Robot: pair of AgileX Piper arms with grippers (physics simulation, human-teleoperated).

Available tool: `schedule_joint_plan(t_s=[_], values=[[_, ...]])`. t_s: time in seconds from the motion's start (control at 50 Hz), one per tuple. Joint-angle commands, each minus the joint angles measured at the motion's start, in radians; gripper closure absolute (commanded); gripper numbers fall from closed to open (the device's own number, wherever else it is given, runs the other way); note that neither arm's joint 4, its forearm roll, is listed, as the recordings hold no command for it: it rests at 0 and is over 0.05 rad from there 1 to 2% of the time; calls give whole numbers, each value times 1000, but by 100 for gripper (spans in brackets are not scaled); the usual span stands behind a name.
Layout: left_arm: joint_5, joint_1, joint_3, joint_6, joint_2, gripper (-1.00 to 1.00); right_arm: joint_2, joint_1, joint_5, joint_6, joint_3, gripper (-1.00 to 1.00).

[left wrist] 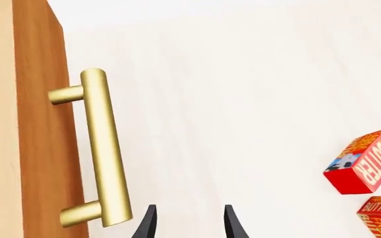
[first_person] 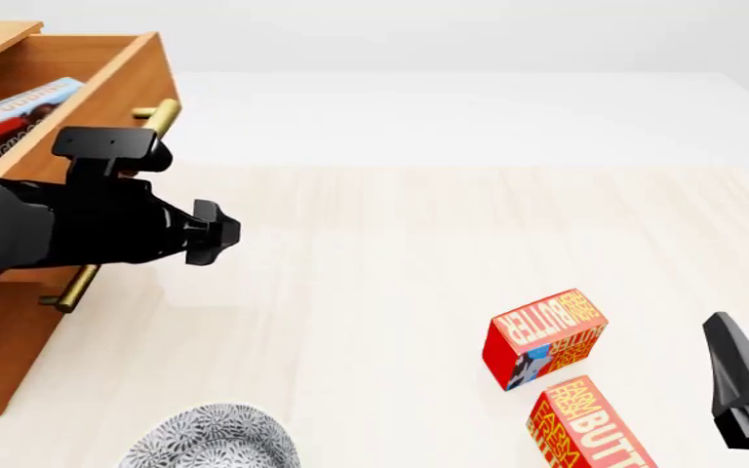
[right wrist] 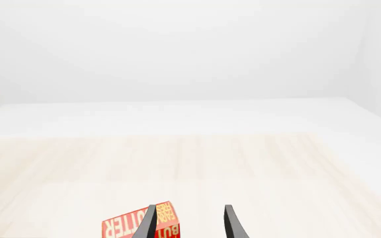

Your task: Put the chocolate pudding in the top drawer of the cabinet and close it.

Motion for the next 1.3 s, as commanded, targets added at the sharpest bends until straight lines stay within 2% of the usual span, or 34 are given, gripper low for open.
schedule_joint_plan(t_s=[0.02,0.36,0.76,0.92,1.3], values=[[-44,82,57,10,0,-100,1,0,-3,-3,1,-100],[-57,118,61,-15,8,-100,1,0,-3,-3,1,-100],[-104,212,59,-1,63,-100,1,0,-3,-3,1,-100],[-100,235,73,12,41,-100,1,0,-3,-3,1,-100],[-80,265,57,-13,13,-100,1,0,-3,-3,1,-100]])
